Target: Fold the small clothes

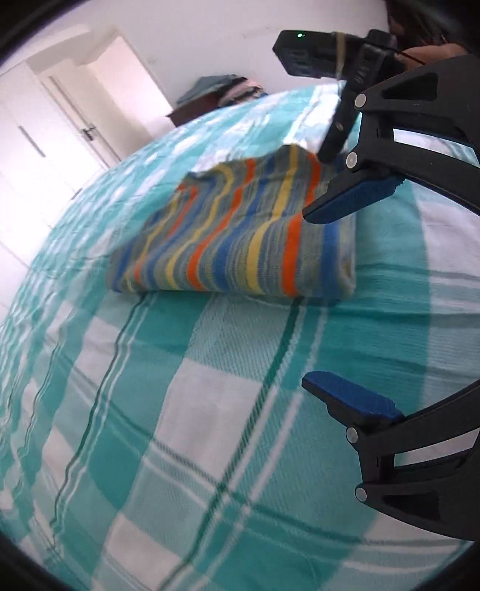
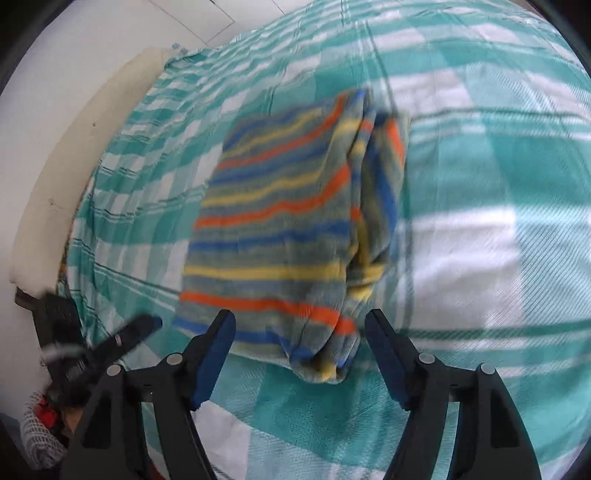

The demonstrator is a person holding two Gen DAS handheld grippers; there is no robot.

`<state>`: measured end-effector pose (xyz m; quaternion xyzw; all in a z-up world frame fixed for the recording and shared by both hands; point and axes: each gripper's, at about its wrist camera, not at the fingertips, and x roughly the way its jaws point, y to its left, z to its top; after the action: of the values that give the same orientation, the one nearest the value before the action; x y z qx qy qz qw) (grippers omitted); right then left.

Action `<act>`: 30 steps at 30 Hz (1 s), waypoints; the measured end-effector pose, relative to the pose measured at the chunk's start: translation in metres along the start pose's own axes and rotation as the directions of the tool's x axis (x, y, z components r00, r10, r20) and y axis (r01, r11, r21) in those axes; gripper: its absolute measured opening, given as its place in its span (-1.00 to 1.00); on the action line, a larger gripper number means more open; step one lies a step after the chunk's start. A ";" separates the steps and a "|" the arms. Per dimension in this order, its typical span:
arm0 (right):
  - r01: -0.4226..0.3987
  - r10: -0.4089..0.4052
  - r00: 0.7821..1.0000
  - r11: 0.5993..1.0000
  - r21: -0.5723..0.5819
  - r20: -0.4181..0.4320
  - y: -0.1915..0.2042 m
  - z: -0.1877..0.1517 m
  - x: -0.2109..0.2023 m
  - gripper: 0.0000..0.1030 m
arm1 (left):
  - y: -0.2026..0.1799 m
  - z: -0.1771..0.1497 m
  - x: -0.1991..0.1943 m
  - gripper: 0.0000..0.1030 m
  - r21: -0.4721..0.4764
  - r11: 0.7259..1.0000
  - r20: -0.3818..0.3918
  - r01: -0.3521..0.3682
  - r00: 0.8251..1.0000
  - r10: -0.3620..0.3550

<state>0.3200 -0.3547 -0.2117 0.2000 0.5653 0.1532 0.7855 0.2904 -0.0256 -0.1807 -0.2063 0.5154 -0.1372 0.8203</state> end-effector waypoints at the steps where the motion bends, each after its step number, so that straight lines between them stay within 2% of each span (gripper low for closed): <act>1: 0.013 -0.012 1.000 0.999 0.035 -0.005 -0.005 -0.005 0.005 -0.75 | -0.006 0.001 0.012 -0.44 0.044 0.999 -0.023 -0.019 1.000 0.020; 2: 0.006 -0.006 1.000 0.996 0.085 0.007 -0.010 -0.008 0.004 -0.76 | -0.009 0.001 0.027 -0.85 0.095 0.995 -0.082 -0.037 0.996 0.044; 3: -0.038 0.035 0.999 0.989 0.140 0.027 -0.016 -0.012 -0.001 -0.79 | -0.009 0.000 0.028 -0.88 0.102 0.993 -0.087 -0.053 0.994 0.061; 4: -0.088 0.080 0.995 0.979 0.181 0.051 -0.022 -0.016 -0.007 -0.81 | -0.010 0.000 0.025 -0.88 0.109 0.993 -0.071 -0.052 0.996 0.060; 6: -0.133 0.118 0.990 0.965 0.227 0.076 -0.032 -0.024 -0.009 -0.82 | -0.016 -0.004 0.019 -0.88 0.173 0.982 -0.054 -0.077 0.995 0.087; 8: -0.129 0.125 0.992 0.949 0.288 0.033 -0.053 -0.035 0.012 -0.82 | -0.020 -0.009 0.025 -0.85 0.222 0.968 -0.056 -0.120 0.989 0.136; 9: -0.179 0.172 0.984 0.928 0.328 0.050 -0.064 -0.041 0.018 -0.82 | -0.022 -0.011 0.028 -0.82 0.241 0.961 -0.057 -0.138 0.986 0.156; 10: -0.219 0.208 0.976 0.909 0.354 0.069 -0.072 -0.043 0.018 -0.82 | -0.022 -0.011 0.030 -0.71 0.253 0.955 -0.052 -0.154 0.984 0.172; 11: -0.219 0.210 0.976 0.909 0.354 0.065 -0.073 -0.042 0.015 -0.79 | -0.023 -0.012 0.028 -0.58 0.267 0.950 -0.045 -0.164 0.982 0.182; 12: -0.200 0.193 0.980 0.921 0.333 0.056 -0.070 -0.041 0.009 -0.71 | -0.024 -0.012 0.024 -0.49 0.281 0.943 -0.040 -0.179 0.979 0.198; 13: -0.167 0.160 0.986 0.938 0.304 0.050 -0.067 -0.041 0.000 -0.54 | -0.025 -0.012 0.019 -0.24 0.291 0.937 -0.038 -0.193 0.976 0.213; 14: -0.125 0.117 0.992 0.953 0.275 0.046 -0.063 -0.041 -0.010 -0.47 | -0.025 -0.011 0.014 0.04 0.296 0.931 -0.033 -0.213 0.972 0.233; 16: -0.008 -0.003 0.998 0.981 0.192 0.060 -0.053 -0.038 -0.035 -0.40 | -0.020 -0.009 -0.006 0.14 0.276 0.930 0.007 -0.243 0.968 0.251; 17: 0.052 -0.063 0.994 0.991 0.126 0.091 -0.043 -0.033 -0.048 -0.40 | -0.017 -0.007 -0.016 0.14 0.250 0.937 0.033 -0.243 0.970 0.243; 19: 0.103 -0.103 0.982 0.995 0.005 0.158 -0.017 -0.018 -0.067 -0.38 | -0.017 -0.006 -0.027 0.14 0.210 0.947 0.066 -0.241 0.970 0.232; 20: 0.089 -0.079 0.980 0.995 -0.045 0.182 -0.009 -0.008 -0.073 -0.38 | -0.022 0.000 -0.026 0.14 0.192 0.953 0.089 -0.233 0.971 0.220; 22: 0.014 0.018 0.977 0.989 -0.145 0.213 0.015 0.012 -0.071 -0.38 | -0.031 0.007 -0.020 0.14 0.191 0.959 0.108 -0.209 0.976 0.191; 25: -0.095 0.140 0.969 0.971 -0.218 0.204 0.032 0.034 -0.039 -0.39 | -0.048 0.003 0.001 0.14 0.244 0.953 0.091 -0.180 0.983 0.162; 26: -0.089 0.132 0.973 0.972 -0.219 0.191 0.036 0.042 -0.018 -0.39 | -0.052 0.003 0.012 0.14 0.267 0.945 0.082 -0.190 0.981 0.174; 27: -0.049 0.087 0.982 0.975 -0.218 0.169 0.028 0.045 0.003 -0.39 | -0.052 -0.003 0.025 0.13 0.297 0.930 0.064 -0.214 0.977 0.205; 28: 0.022 0.006 0.991 0.978 -0.207 0.132 0.017 0.047 0.024 -0.46 | -0.050 -0.007 0.035 0.12 0.318 0.920 0.040 -0.231 0.972 0.231; 29: 0.054 -0.037 0.995 0.981 -0.187 0.095 0.006 0.050 0.040 -0.64 | -0.045 -0.012 0.046 0.14 0.332 0.915 0.023 -0.231 0.971 0.237; 30: 0.048 -0.033 0.995 0.986 -0.159 0.097 -0.005 0.048 0.042 -1.00 | -0.040 -0.018 0.045 0.14 0.342 0.914 0.052 -0.218 0.976 0.214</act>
<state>0.3793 -0.3464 -0.2354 0.1313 0.5173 0.1730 0.8278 0.2933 -0.0846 -0.2041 -0.0019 0.4974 -0.1328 0.8573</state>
